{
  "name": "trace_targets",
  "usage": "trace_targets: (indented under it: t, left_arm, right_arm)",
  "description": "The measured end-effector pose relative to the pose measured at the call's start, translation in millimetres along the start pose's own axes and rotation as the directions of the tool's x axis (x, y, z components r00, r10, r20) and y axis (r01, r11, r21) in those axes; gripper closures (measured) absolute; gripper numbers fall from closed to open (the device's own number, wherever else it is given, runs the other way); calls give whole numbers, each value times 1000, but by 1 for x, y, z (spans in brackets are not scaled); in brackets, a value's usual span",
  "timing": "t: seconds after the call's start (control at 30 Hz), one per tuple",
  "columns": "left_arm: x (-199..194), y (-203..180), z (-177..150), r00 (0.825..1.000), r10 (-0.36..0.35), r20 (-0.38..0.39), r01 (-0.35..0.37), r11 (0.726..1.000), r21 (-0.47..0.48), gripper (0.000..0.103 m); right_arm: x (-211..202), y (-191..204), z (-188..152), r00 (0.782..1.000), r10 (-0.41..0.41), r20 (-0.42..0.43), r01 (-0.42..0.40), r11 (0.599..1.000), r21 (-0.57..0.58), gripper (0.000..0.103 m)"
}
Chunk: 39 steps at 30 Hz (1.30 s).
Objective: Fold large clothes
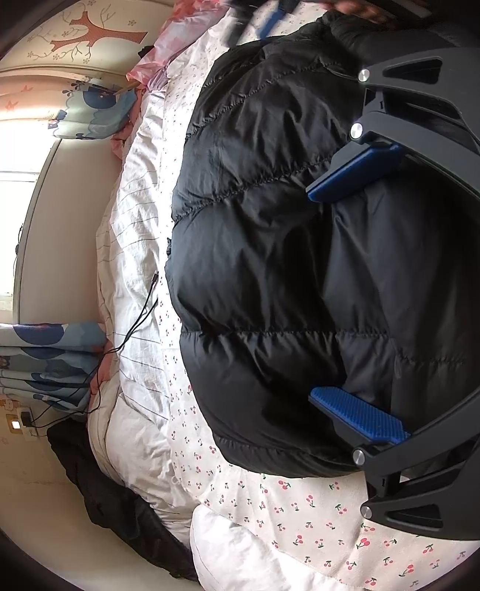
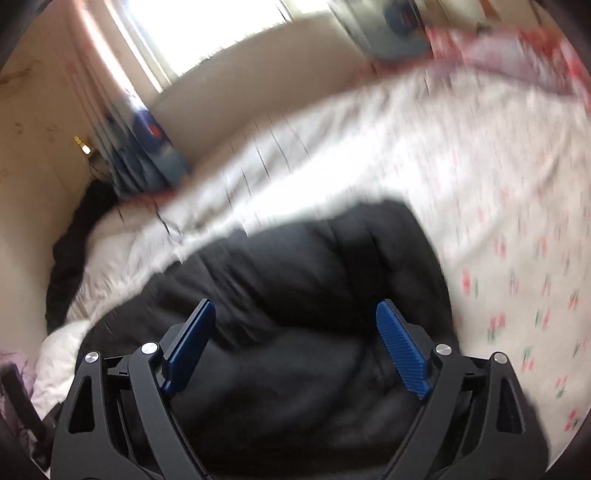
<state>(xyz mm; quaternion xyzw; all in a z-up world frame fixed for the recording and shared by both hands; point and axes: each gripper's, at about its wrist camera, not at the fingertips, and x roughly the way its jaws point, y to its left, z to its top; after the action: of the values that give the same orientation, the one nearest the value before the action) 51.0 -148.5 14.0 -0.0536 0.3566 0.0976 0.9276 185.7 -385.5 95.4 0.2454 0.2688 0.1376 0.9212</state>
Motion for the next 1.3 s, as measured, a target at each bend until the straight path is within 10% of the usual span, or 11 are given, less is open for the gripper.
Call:
trace_targets:
  t: [0.2,0.37,0.53,0.63,0.8,1.0,1.3]
  left_arm:
    - [-3,-6,-1,1000,8,18,-9,999,47,7]
    - [3,-8,-4,1000,-12,-10,13,999,40,7]
    - [-7,-6,-5,1000,-5,-29,6,999,39,7]
    - [-9,-2,-13,994,-41,-103,46,998,43,7]
    - [-65,32,-36,983,-132,-131,136,991,18,7]
    - [-145,138,-105,956,-259,-139,205,926,-316,7]
    - [-196,156,-195,865,-478,-153,326,768,-552,7]
  right_arm:
    - [64,54,34,989,-151,-3,145,952,-271,14]
    - [120,2,17,967,-140,-211,105,980,-166,11]
    - [50,0,21,987,-93,-132,64,976,-207,9]
    - [55,-20,1,936,-171,-308,73,950,-304,7]
    - [-35,-81,-5,942,23,-335,-61,993,-104,7]
    - [-145,-171,-43,913,100,-397,-85,995,54,7]
    - [-210,-185,-123,783,295,-548,-245,955,164,7]
